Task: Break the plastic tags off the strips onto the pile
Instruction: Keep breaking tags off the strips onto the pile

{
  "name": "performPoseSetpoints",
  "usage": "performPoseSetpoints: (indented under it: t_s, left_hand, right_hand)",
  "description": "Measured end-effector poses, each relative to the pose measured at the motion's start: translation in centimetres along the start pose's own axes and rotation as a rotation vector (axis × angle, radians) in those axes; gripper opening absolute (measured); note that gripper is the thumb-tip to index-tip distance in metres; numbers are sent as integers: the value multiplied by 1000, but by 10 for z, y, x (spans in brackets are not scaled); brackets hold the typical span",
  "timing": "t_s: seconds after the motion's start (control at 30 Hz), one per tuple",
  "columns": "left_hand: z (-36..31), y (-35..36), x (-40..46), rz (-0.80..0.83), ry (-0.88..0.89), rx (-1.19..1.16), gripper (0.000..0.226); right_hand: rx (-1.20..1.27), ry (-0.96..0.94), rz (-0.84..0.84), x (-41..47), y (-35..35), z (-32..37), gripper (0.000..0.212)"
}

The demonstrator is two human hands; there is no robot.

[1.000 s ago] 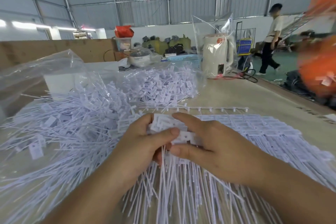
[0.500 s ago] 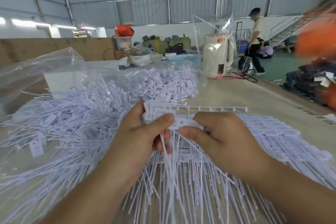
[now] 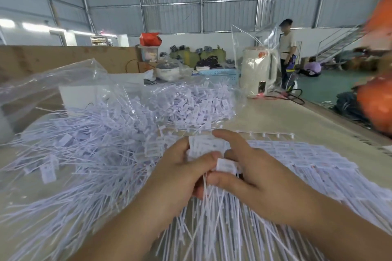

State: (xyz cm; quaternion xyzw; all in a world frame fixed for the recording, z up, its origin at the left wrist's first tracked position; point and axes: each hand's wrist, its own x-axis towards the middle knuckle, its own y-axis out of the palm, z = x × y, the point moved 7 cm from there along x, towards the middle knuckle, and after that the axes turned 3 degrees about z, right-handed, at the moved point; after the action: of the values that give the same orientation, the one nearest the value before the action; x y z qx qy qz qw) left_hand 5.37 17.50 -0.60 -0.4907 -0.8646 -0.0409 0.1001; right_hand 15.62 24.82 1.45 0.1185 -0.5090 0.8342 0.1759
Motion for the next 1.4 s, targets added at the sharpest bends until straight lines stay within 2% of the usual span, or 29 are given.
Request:
performPoseSetpoints:
  t_s: [0.1, 0.2, 0.33, 0.4, 0.43, 0.47, 0.5, 0.57, 0.67, 0.87, 0.93, 1.03, 1.07, 1.1, 1.17, 1.27, 1.3, 1.4]
  left_hand:
    - [-1, -2, -1, 10, 16, 49, 29]
    - [-1, 1, 0, 44, 30, 106, 20]
    - [-3, -5, 2, -4, 31, 92, 24]
    - [-3, -13, 3, -56, 35, 85, 23]
    - [-3, -16, 4, -76, 39, 67, 23]
    - [-3, -19, 4, -92, 39, 43, 22]
    - [-3, -20, 4, -96, 37, 24, 22]
    - [-2, -17, 4, -77, 34, 20, 21]
    - [0, -16, 4, -71, 47, 3, 20]
    - [1, -12, 6, -103, 31, -194, 33]
    - [1, -10, 4, -117, 52, -218, 30]
    - [0, -7, -1, -139, 101, -221, 29]
    - [1, -7, -1, -146, 99, -231, 31]
    - [2, -8, -1, -147, 88, -235, 33]
    - [2, -9, 2, -122, 55, -209, 34]
    - [2, -5, 4, -23, 22, -161, 35]
    - [2, -4, 4, -2, 17, -155, 35]
    - [4, -7, 4, 14, 15, -124, 29]
  right_hand:
    - [-39, 44, 25, -2, 4, -4, 76]
    - [-65, 36, 66, -1, 10, -5, 84]
    - [109, 30, 58, 0, 8, -9, 82]
    - [143, 51, 21, 0, -1, -13, 71]
    - [136, 70, 9, -1, -6, -15, 53]
    - [113, 82, 12, -1, -9, -17, 26]
    - [103, 81, 26, -3, -11, -18, 17]
    - [94, 75, 75, -4, -8, -20, 35]
    - [157, 102, 68, -4, -5, -21, 37]
    - [133, 96, -167, -2, -12, -17, 40]
    - [256, 151, -296, -3, -17, -18, 39]
    - [544, 274, -576, -10, -43, -33, 40]
    - [576, 277, -598, -12, -50, -36, 40]
    - [602, 270, -565, -13, -52, -37, 40]
    - [641, 234, -392, -11, -38, -34, 33]
    - [622, 139, -115, -4, -4, -21, 9]
    - [598, 122, -87, -1, 2, -20, 9]
    - [571, 166, -86, 2, 10, -28, 31]
